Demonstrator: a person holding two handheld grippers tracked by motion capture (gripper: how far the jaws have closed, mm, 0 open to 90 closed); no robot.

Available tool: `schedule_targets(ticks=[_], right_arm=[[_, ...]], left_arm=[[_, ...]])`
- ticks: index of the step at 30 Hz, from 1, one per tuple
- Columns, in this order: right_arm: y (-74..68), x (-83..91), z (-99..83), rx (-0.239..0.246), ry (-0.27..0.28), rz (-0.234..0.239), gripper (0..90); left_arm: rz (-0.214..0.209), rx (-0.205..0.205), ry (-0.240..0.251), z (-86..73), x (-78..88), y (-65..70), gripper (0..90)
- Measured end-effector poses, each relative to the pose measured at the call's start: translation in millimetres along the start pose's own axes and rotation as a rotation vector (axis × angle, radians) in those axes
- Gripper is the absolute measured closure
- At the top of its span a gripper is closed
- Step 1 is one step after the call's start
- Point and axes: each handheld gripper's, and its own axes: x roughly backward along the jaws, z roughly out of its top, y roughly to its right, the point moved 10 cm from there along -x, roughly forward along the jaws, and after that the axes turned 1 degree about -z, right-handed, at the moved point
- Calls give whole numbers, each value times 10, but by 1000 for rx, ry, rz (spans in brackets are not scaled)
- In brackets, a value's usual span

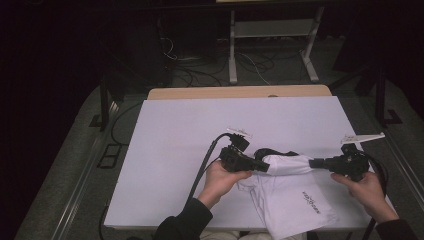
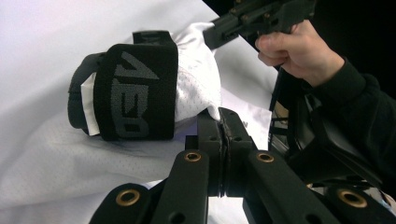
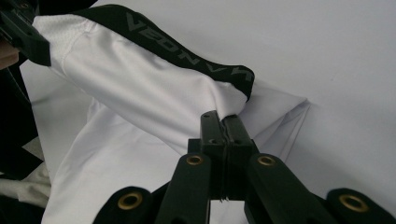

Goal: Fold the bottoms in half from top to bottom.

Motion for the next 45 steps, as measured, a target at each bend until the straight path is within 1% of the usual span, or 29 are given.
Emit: schedule_targets(ticks=[4, 9, 12, 21, 24, 29, 33, 37, 40, 41, 45], right_arm=[[-17, 3, -44, 3, -9, 3, 881], [-32, -12, -89, 2, -26, 11, 879], [-55, -15, -111, 2, -33, 15, 879], [-100, 7, -180, 6, -53, 27, 879], [-108, 2, -213, 14, -70, 23, 879], [-117, -23, -251, 20, -95, 19, 879], [-127, -24, -280, 29, -111, 14, 879], [-121, -35, -315, 44, -134, -3, 877], [-128, -29, -322, 44, -138, 0, 877], [-129, -24, -326, 43, -140, 2, 877], [-131, -18, -361, 39, -153, 11, 877]], left_arm=[[-19, -2, -3, -86, -35, 44, 868], [-30, 4, -2, -172, -53, 51, 868], [-42, 14, 2, -216, -66, 64, 868], [-64, 18, -3, -349, -106, 98, 868], [-64, 23, -8, -386, -123, 94, 868], [-64, 13, -26, -477, -165, 99, 867], [-64, 13, -26, -519, -188, 92, 867], [-66, 12, -34, -577, -241, 95, 866], [-70, 9, -44, -612, -269, 108, 867], [-68, 2, -48, -620, -274, 106, 866], [-66, 1, -57, -649, -294, 103, 866]])
